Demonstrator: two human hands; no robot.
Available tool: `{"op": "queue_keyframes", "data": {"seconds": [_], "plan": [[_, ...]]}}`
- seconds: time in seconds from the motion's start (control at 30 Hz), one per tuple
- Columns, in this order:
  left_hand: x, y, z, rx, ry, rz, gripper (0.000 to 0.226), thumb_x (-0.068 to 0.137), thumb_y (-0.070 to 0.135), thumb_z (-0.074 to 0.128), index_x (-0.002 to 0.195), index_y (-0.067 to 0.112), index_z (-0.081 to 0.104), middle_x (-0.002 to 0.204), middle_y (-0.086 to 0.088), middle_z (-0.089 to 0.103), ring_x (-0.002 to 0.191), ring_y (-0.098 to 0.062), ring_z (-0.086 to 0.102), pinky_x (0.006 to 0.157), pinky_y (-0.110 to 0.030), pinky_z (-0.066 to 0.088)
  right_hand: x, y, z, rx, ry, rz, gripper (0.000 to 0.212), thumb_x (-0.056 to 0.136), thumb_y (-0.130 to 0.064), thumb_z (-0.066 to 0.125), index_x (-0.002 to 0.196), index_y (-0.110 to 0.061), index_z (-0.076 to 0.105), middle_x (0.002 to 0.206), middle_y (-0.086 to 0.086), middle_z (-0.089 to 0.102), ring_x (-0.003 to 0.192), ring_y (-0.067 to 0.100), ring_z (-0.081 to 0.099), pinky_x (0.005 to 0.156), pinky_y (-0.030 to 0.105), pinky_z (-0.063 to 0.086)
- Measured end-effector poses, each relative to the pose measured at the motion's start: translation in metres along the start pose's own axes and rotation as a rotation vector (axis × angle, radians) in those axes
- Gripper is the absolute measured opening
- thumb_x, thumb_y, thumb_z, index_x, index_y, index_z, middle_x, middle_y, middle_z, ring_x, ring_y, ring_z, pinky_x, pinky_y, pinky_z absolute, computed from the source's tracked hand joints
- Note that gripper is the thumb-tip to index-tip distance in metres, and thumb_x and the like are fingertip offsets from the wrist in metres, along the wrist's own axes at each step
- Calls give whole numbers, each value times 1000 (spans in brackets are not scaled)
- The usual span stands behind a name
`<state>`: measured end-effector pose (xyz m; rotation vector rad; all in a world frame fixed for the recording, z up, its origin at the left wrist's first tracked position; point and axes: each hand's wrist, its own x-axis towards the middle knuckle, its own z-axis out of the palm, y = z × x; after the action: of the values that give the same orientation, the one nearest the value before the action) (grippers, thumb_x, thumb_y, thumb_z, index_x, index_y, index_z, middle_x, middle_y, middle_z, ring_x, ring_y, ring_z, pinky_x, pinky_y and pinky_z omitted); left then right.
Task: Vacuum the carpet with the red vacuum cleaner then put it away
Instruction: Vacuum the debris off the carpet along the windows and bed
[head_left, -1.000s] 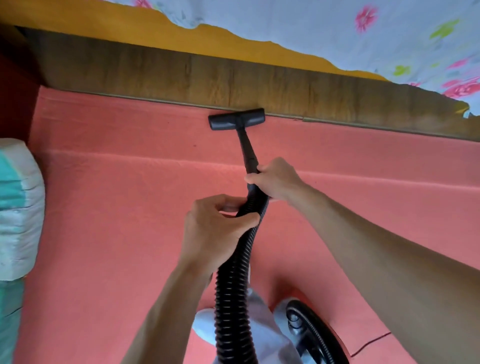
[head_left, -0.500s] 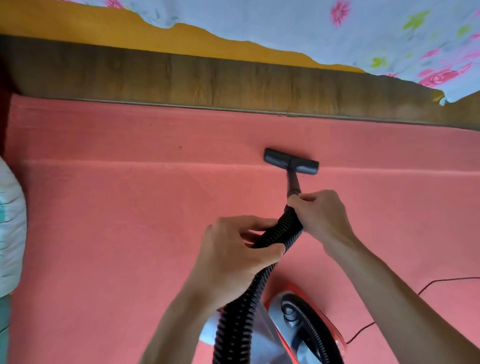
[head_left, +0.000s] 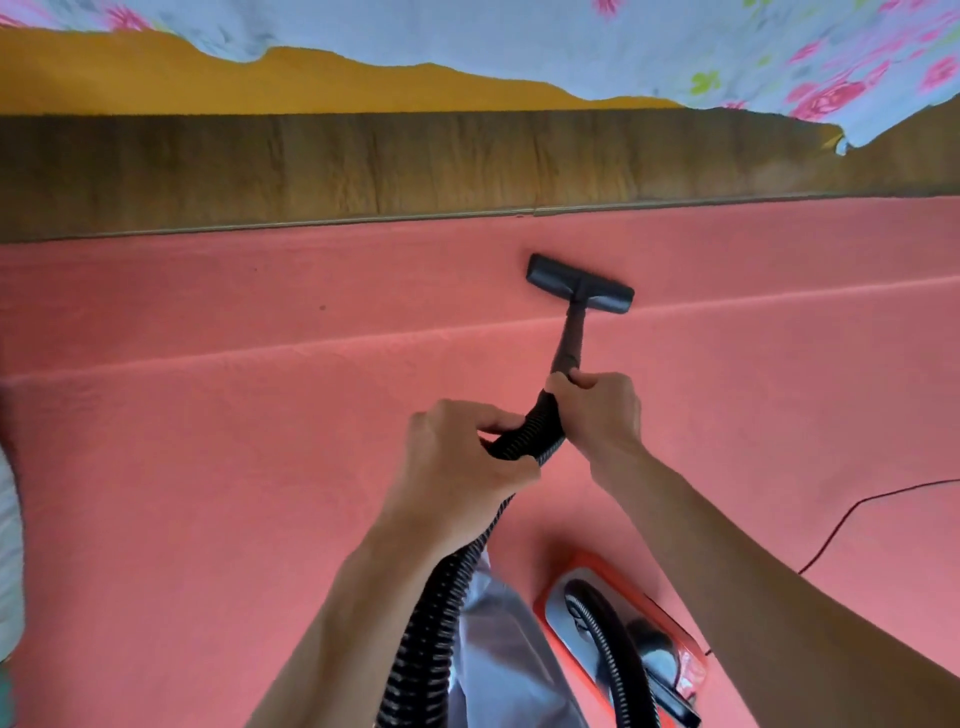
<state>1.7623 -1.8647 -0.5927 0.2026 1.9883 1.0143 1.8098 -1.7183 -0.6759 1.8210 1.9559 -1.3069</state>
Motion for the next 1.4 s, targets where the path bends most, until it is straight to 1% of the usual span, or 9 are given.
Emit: {"op": "queue_keyframes", "data": {"seconds": [0.1,0.3,0.5,0.67,0.8,0.97,1.07,1.23,1.4], "plan": [[-11,15,-16,38,-89,57,28,70,14,79,82,39,79,70,-2,76,49,-11,63,47,-30,52,-16,0,-24,77,-26,77,26,80,-23,67,74,2,73,65,7,55,53,19,44,48,25,34],[-34,44,-28,153,-323,99,20,69,19,81,88,25,81,69,-3,74,61,-20,71,56,-38,60,-55,7,-57,125,-179,158,28,80,-10,66,52,-5,62,48,4,46,39,13,37,40,16,27],[-46,5,8,17,-217,-6,25,58,34,74,82,28,79,69,1,74,66,-17,72,64,-41,61,-52,21,-52,-66,-83,32,17,68,-27,69,61,-13,77,73,14,74,64,21,62,63,35,50],[-68,-36,57,-208,-90,-59,23,67,24,79,90,24,81,72,8,76,65,-4,70,61,-21,56,-55,51,-52,-168,-48,-40,14,74,-19,73,63,-27,70,84,3,73,84,20,69,83,40,57],[-95,-55,80,-261,-142,-65,23,64,25,74,85,18,79,69,-1,74,62,-16,69,63,-36,59,-73,81,-60,-223,-100,1,15,78,-18,70,64,-16,75,70,3,72,67,16,63,63,29,51],[-131,-61,86,-347,-280,-60,13,71,12,80,83,14,80,73,-6,76,60,-12,65,61,-31,58,-102,99,-94,-321,-212,81,20,78,-16,69,64,-3,73,50,2,54,41,13,41,40,17,28],[-139,-59,96,-366,-269,-52,16,66,18,81,81,16,79,77,-12,76,63,-16,66,67,-44,60,-105,108,-101,-315,-219,57,17,76,-15,69,68,-2,76,56,4,60,47,15,45,43,20,31],[-123,-67,119,-331,-65,-110,17,72,16,78,86,25,81,74,2,77,59,-9,69,55,-24,54,-66,124,-72,-230,-110,-67,13,76,-21,70,79,-13,79,75,8,71,70,21,60,60,30,40],[-119,-85,121,-272,56,-190,22,70,19,79,90,28,82,75,13,76,65,-10,73,63,-29,58,-49,144,-39,-116,-102,-102,20,74,-21,70,85,-6,78,85,15,75,70,18,58,60,29,42]]}}
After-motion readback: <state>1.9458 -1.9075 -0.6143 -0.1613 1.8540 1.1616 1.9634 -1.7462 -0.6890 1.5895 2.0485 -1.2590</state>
